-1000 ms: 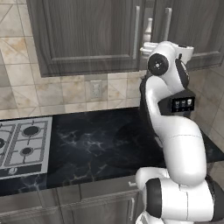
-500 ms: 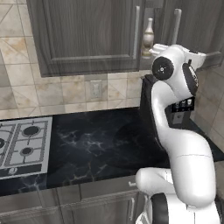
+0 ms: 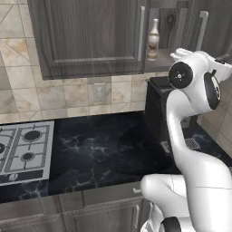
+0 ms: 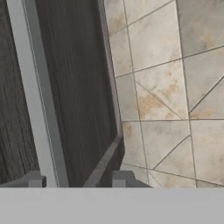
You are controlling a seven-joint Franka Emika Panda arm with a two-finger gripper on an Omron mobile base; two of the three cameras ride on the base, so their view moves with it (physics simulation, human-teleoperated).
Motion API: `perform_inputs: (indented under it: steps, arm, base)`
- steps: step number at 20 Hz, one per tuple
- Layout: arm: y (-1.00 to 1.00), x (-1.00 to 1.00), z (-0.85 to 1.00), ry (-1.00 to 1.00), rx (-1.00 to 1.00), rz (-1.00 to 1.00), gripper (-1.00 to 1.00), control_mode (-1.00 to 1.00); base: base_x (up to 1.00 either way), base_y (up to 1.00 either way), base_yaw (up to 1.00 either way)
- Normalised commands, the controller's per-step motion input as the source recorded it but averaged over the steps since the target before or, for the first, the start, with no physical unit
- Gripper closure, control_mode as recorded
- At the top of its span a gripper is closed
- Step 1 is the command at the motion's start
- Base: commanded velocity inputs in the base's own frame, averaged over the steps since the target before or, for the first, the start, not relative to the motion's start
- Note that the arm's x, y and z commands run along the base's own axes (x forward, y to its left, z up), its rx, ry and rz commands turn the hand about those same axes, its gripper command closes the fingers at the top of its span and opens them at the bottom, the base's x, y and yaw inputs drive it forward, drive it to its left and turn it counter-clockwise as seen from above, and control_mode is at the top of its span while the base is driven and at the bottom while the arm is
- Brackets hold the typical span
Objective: Open the cabinet directly in front. Then move the liquor and the mug to the dining counter with the jar on it.
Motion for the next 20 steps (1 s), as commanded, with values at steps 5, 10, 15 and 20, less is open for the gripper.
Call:
perform_inputs:
  steps: [5, 10, 15, 20]
  arm:
    - [-1.0, -0.81, 0.0, 0.0, 0.09, -0.16, 1.0, -1.0]
    - [-1.0, -0.72, -0.02, 0.0, 0.09, -0.16, 1.0, -1.0]
    - [-0.65, -0.35, -0.01, 0.0, 0.06, -0.08, -1.0, -1.0]
    - [0.0, -0.63, 0.0, 0.0, 0.0, 0.0, -1.0, -1.0]
  base:
    - [0.0, 0.0, 0.0]
    - [0.0, 0.0, 0.0]
    - [0.0, 0.0, 0.0]
    - [0.0, 0.0, 0.0]
